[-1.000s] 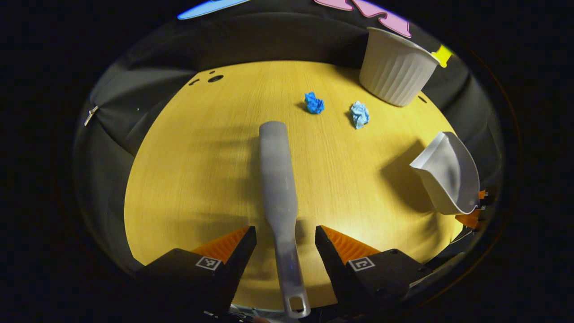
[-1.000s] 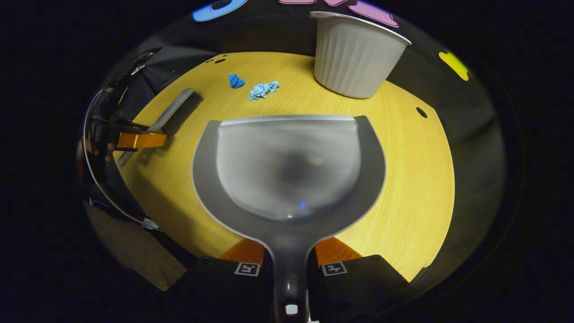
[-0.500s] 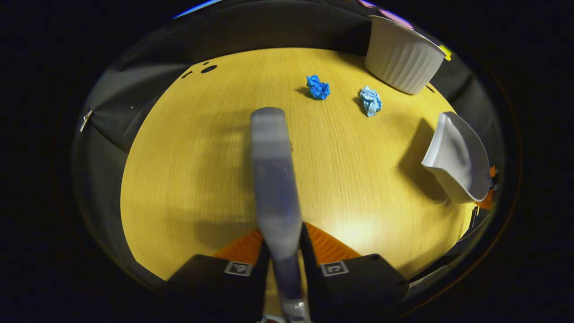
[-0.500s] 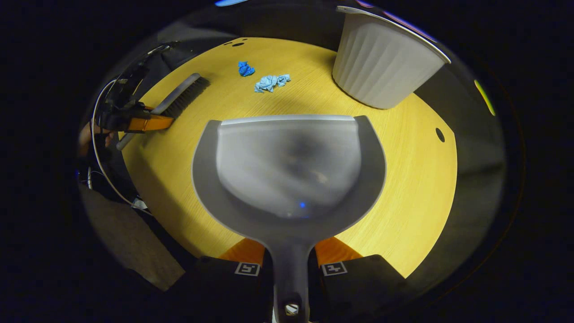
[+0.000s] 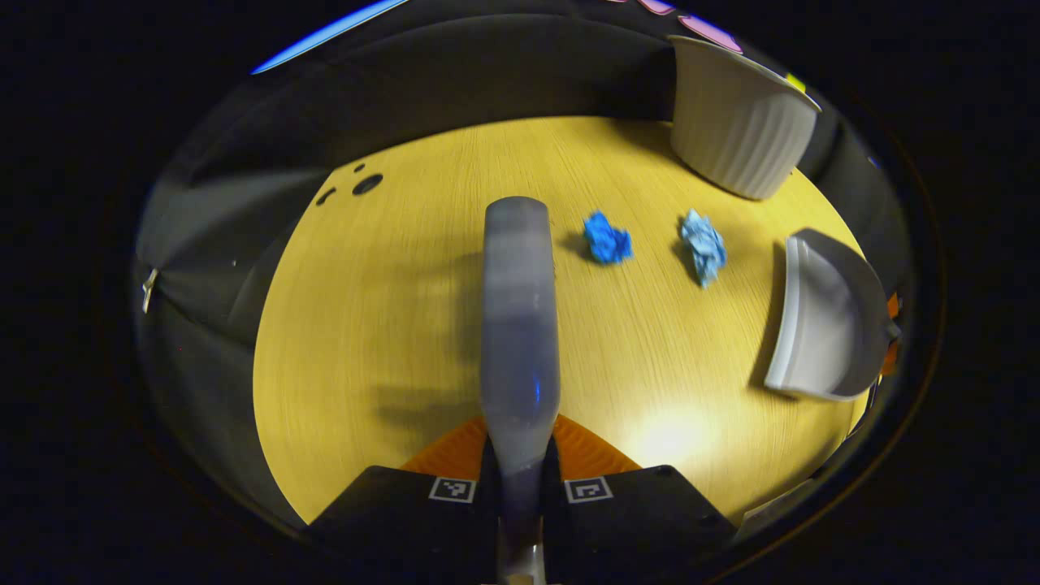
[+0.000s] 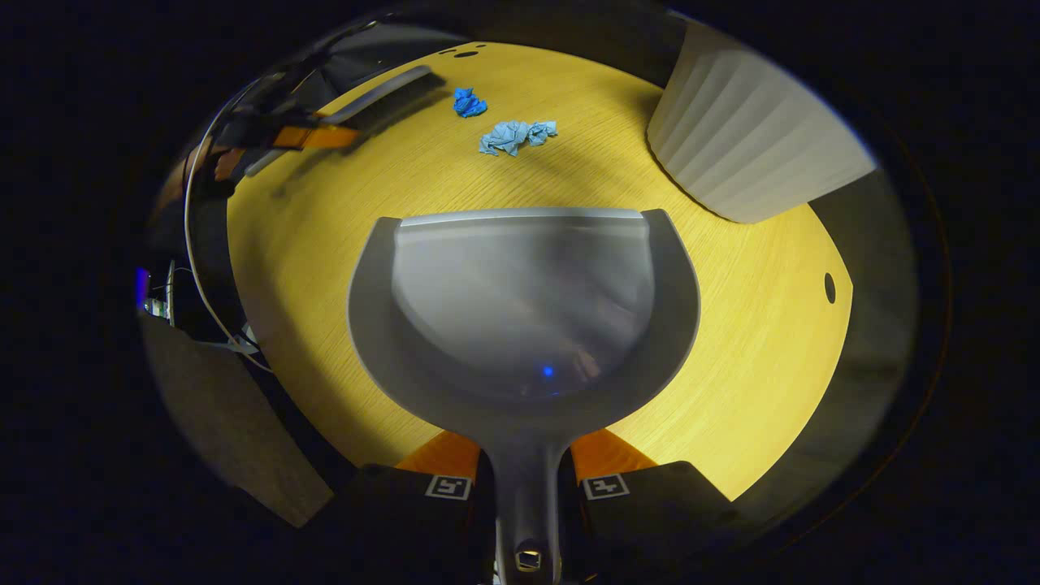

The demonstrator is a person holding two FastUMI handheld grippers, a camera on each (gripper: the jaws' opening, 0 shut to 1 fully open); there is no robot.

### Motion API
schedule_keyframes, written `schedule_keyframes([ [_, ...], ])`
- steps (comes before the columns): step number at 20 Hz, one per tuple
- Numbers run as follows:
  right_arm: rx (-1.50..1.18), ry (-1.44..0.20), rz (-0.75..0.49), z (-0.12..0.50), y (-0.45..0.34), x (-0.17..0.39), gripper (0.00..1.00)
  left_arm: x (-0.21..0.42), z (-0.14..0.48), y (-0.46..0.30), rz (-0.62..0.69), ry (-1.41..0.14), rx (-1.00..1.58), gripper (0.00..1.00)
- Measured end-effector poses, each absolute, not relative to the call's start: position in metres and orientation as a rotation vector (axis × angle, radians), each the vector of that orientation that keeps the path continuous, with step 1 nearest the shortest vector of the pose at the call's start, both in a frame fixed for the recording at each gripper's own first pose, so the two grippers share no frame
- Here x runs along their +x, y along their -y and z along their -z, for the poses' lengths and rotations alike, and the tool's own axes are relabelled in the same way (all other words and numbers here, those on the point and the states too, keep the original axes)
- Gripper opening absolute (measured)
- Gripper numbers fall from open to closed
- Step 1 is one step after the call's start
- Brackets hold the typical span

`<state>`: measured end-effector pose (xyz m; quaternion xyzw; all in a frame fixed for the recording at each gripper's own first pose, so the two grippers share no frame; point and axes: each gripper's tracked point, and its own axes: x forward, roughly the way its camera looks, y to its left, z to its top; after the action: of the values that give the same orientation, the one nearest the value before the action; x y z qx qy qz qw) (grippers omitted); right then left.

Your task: Pick up the small broom and dustpan from the desktop, sweep the trash into the dustpan with the broom, and then empty the trash into the garbage bin.

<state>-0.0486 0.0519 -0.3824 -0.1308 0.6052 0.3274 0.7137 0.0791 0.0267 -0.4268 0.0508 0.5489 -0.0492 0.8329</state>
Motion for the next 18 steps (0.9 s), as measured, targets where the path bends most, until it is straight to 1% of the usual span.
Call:
schedule_keyframes([
  [4, -0.318, -1.360, -0.748, 0.387, -0.055, -0.042, 0.35, 0.131, 0.440, -0.018, 0.187, -1.157, 0.203, 0.25],
  [9, -0.307, -1.360, -0.761, 0.391, -0.057, -0.038, 0.35, 0.152, 0.450, 0.020, 0.318, -1.148, 0.269, 0.25],
  [13, -0.310, -1.354, -0.770, 0.392, -0.056, -0.038, 0.35, 0.149, 0.449, 0.056, 0.444, -1.150, 0.272, 0.25],
  [18, -0.319, -1.341, -0.776, 0.393, -0.057, -0.036, 0.35, 0.114, 0.437, 0.116, 0.657, -1.167, 0.232, 0.25],
])
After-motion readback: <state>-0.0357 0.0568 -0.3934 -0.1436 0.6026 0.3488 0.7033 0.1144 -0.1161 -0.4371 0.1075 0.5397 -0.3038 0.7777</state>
